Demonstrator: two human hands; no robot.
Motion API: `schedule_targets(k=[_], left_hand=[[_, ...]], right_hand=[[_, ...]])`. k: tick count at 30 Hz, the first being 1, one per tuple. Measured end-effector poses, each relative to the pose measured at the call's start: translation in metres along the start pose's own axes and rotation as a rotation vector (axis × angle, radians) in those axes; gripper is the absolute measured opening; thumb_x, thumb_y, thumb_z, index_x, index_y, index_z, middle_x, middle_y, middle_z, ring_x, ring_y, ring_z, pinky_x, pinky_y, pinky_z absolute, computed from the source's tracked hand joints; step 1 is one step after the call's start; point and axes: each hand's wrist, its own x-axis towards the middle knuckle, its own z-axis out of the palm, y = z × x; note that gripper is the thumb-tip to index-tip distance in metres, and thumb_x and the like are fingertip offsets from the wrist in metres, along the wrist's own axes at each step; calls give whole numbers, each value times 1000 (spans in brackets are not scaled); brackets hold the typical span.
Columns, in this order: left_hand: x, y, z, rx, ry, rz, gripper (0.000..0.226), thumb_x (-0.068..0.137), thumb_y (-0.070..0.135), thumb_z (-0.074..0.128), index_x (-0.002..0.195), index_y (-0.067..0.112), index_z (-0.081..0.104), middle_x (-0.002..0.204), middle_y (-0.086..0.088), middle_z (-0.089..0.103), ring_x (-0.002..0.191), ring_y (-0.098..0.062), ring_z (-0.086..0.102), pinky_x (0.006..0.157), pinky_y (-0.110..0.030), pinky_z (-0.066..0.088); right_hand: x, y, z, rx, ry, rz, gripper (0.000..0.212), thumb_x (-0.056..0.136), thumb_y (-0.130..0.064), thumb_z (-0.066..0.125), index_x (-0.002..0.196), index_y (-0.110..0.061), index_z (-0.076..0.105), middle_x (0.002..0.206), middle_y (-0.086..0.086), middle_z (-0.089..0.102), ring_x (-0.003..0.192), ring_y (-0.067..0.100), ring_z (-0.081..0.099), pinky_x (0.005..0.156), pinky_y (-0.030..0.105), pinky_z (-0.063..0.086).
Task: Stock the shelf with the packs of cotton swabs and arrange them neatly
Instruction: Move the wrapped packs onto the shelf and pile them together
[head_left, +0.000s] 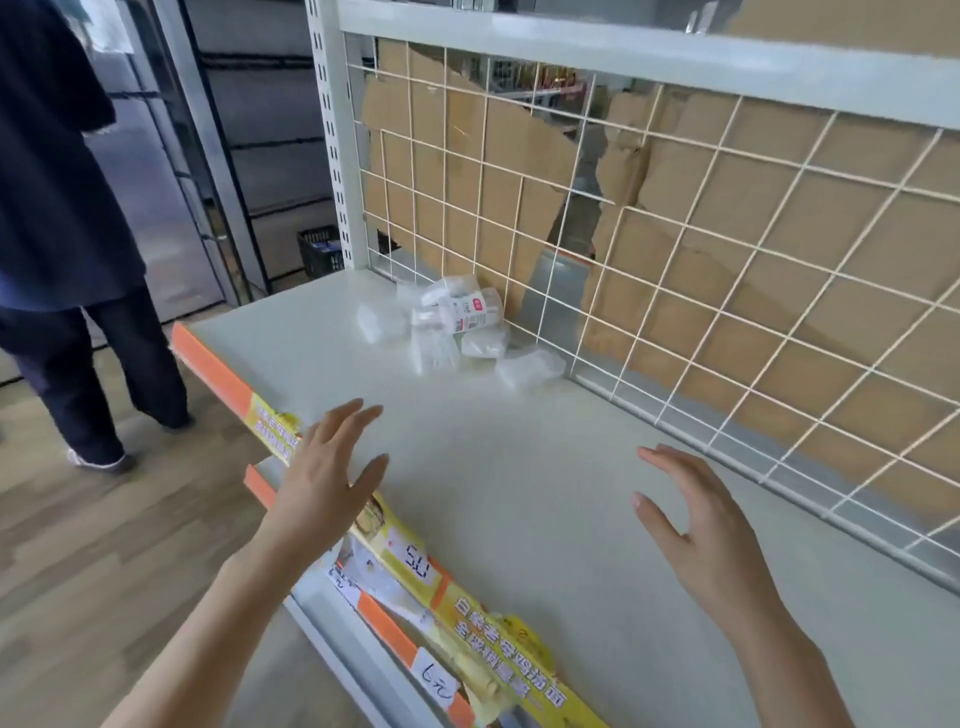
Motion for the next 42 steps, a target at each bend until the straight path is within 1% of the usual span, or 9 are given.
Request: schedule_targets(k=[8, 11, 15, 19, 25, 28, 30, 36, 42], left_hand=[[113, -47, 37, -49, -192, 80, 53, 90, 29, 61, 139, 14, 44, 143, -9, 38, 131, -29, 38, 103, -35, 31], [146, -54, 45, -96, -229, 172, 69, 82, 55, 49, 133, 8, 50, 137, -13, 45, 126, -32, 44, 103, -36, 34], [178, -62, 63, -44, -245, 298, 68, 76, 55, 48, 117, 3, 61, 121, -19, 59, 111, -35, 52, 94, -42, 45], [189, -64, 74, 21, -286, 332, 73, 68, 58, 47, 120, 8, 60, 120, -15, 58, 106, -41, 54, 85, -49, 47], [201, -69, 76, -59, -326, 343, 62, 64, 33, 80, 113, -1, 61, 107, -20, 53, 95, -44, 53, 79, -45, 48], [204, -72, 77, -83, -310, 359, 64, 62, 42, 77, 109, 1, 61, 105, -18, 51, 88, -39, 51, 74, -42, 47], [204, -72, 78, -97, -281, 389, 63, 59, 36, 84, 107, 3, 60, 106, -19, 51, 87, -40, 52, 74, -43, 48], [185, -73, 72, -61, -245, 463, 67, 52, 29, 91, 107, 2, 62, 106, -17, 56, 89, -40, 52, 78, -38, 43], [163, -65, 53, -169, -326, 386, 78, 57, 30, 89, 124, 12, 54, 115, -6, 41, 105, -29, 51, 81, -36, 46]], right_hand=[[67, -25, 51, -40, 27, 107, 42, 90, -25, 60, 131, -25, 51, 133, -11, 48, 129, 10, 40, 98, 21, 29], [100, -38, 78, -64, 10, 148, 48, 90, -25, 59, 136, -21, 45, 139, -6, 45, 130, 13, 38, 99, 20, 27], [140, -52, 113, -182, -57, 196, 62, 92, -31, 55, 147, -23, 26, 155, 1, 21, 143, 18, 17, 108, 25, 18], [160, -57, 139, -379, -143, 256, 65, 95, -44, 44, 150, -28, 13, 159, 1, -6, 146, 24, -4, 112, 37, 19], [165, -57, 150, -270, -52, 344, 53, 90, -39, 56, 139, -27, 39, 158, 11, 7, 146, 26, 0, 110, 36, 21], [169, -58, 146, -229, -15, 352, 46, 84, -32, 65, 127, -24, 49, 149, 13, 25, 138, 29, 25, 104, 33, 30], [167, -58, 143, -202, 34, 380, 48, 77, -33, 71, 120, -23, 53, 133, 8, 37, 124, 28, 41, 96, 31, 37], [132, -70, 133, -286, -21, 469, 61, 74, -45, 69, 129, -32, 45, 126, 3, 44, 115, 23, 43, 93, 26, 35], [73, -83, 108, -264, 37, 517, 64, 73, -44, 71, 130, -35, 46, 126, 0, 43, 114, 21, 47, 97, 26, 34]])
